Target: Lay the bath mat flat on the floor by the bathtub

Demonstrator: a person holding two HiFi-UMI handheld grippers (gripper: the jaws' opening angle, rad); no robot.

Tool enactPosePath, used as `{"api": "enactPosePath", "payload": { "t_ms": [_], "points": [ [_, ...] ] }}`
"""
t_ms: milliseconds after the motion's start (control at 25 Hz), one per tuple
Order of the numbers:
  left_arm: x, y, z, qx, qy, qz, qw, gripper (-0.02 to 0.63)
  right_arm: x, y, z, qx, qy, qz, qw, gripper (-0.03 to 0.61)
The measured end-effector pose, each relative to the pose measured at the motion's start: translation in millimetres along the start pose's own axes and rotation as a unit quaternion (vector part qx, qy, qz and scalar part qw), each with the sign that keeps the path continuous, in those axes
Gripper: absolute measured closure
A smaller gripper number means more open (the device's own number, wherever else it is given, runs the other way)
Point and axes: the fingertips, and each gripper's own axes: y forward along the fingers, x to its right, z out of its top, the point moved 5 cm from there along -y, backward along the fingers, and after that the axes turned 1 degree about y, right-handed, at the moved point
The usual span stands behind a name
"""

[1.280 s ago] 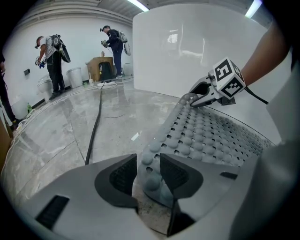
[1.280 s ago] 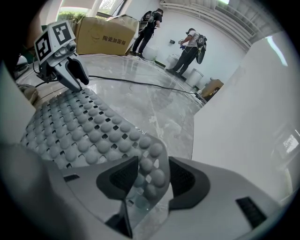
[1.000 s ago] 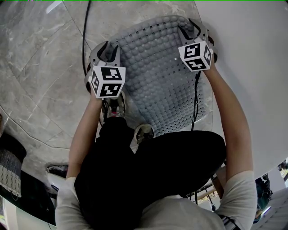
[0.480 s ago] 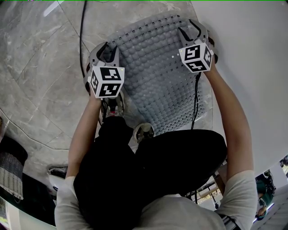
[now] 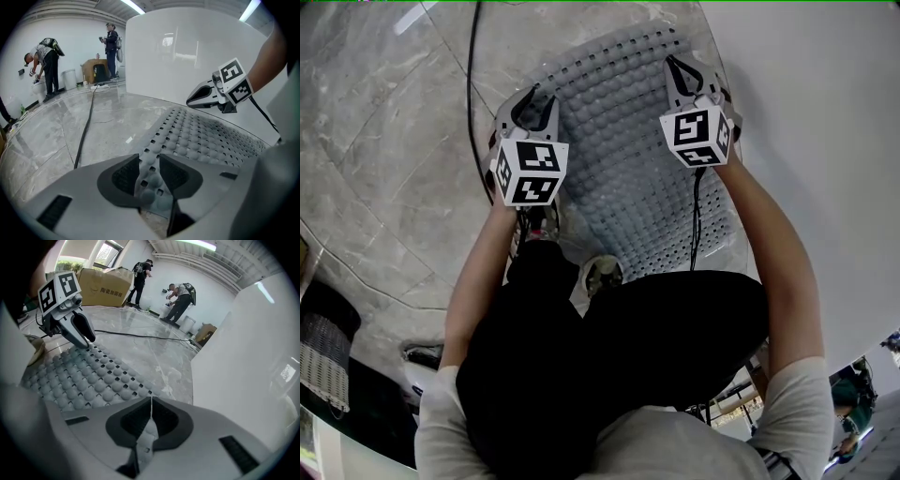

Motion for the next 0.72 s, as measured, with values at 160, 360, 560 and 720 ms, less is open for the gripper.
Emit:
{"api": "enactPosePath", "payload": {
  "t_ms": [160,360,560,720],
  "points": [
    [8,1,0,0.000,0.005,-0.014,0.9999,0.472,-12,-2,3,0.007,0.001,0.014,1.000,0.568],
    [18,3,5,0.007,0.004,-0.029,0.9995,0.527,-21,-9,9,0.026,0.003,0.028,0.999,0.571],
    [29,4,9,0.012,0.020,-0.035,0.9991,0.575,-20,-11,6,0.031,0.014,0.031,0.999,0.571],
    [36,4,15,0.014,0.044,-0.051,0.9976,0.601,-28,-18,3,0.043,0.045,0.042,0.997,0.571]
  ]
}}
